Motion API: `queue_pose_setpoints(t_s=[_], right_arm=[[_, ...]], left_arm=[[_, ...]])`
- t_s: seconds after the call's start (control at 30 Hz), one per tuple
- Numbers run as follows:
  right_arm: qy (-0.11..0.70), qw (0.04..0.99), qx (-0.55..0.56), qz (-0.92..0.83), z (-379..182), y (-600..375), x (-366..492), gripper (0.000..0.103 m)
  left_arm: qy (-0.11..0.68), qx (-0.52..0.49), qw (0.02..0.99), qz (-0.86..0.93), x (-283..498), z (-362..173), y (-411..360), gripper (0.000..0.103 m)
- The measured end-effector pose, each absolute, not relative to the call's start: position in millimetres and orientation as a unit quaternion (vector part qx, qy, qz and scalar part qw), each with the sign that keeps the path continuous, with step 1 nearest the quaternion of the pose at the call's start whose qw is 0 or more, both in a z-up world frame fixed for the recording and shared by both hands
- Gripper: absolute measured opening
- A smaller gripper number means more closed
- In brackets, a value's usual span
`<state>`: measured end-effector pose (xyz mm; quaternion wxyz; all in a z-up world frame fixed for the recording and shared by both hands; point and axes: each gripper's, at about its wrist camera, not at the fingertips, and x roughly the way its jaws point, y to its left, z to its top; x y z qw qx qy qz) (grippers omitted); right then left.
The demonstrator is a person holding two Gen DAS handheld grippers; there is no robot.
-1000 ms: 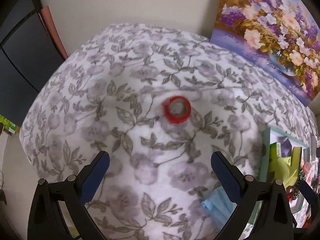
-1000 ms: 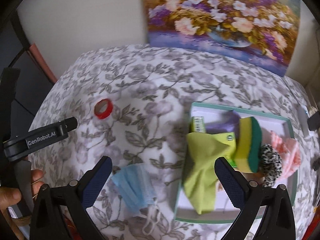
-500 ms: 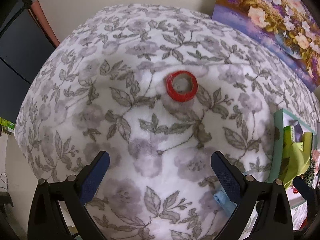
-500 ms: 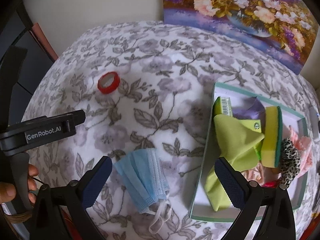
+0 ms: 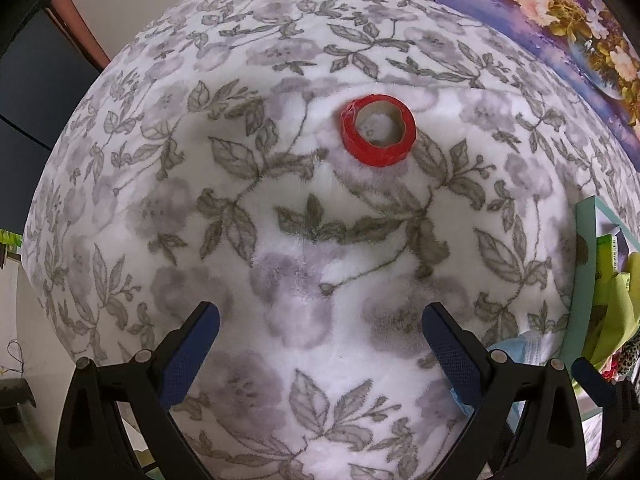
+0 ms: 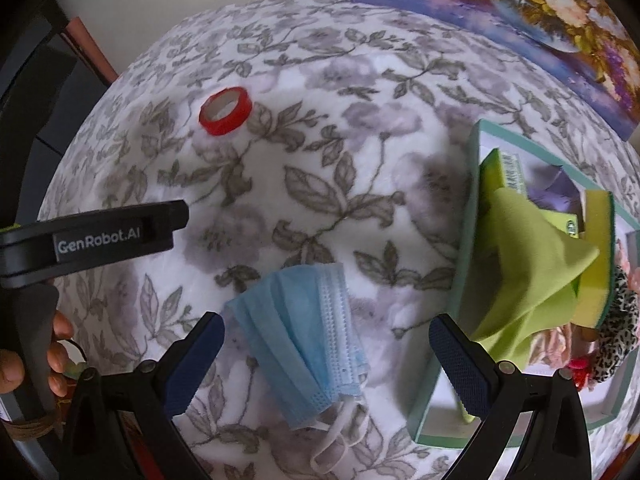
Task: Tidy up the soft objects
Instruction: 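Move both grippers back over the bed toward the blue mask and red tape roll, then grasp the blue face mask with the right gripper while the left grasps the red tape roll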
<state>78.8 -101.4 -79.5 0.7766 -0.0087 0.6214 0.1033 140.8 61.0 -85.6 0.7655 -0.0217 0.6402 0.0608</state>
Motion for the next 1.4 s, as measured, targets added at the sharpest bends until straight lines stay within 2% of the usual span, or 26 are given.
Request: queue_pose_setpoints(t_s=[0.97,1.23,1.4], right_arm=[[0.645,0.757,-0.047,0.090,-128.0,-78.0,76.5,0.102],[0.633,0.769,-0.034,0.078,-121.1,-86.9,88.2,0.088],[0.629,0.773,-0.032,0.071,-120.4,-91.0,95.5,0.072]], left_arm=[[0.635,-0.017,0.770,0.067,142.3,-89.3,63.6,0.101],[0.625,-0.031,0.776,0.077,142.1,-84.5,70.3,0.101],[0.618,-0.044,0.780,0.083,141.8,-81.1,73.4,0.101]])
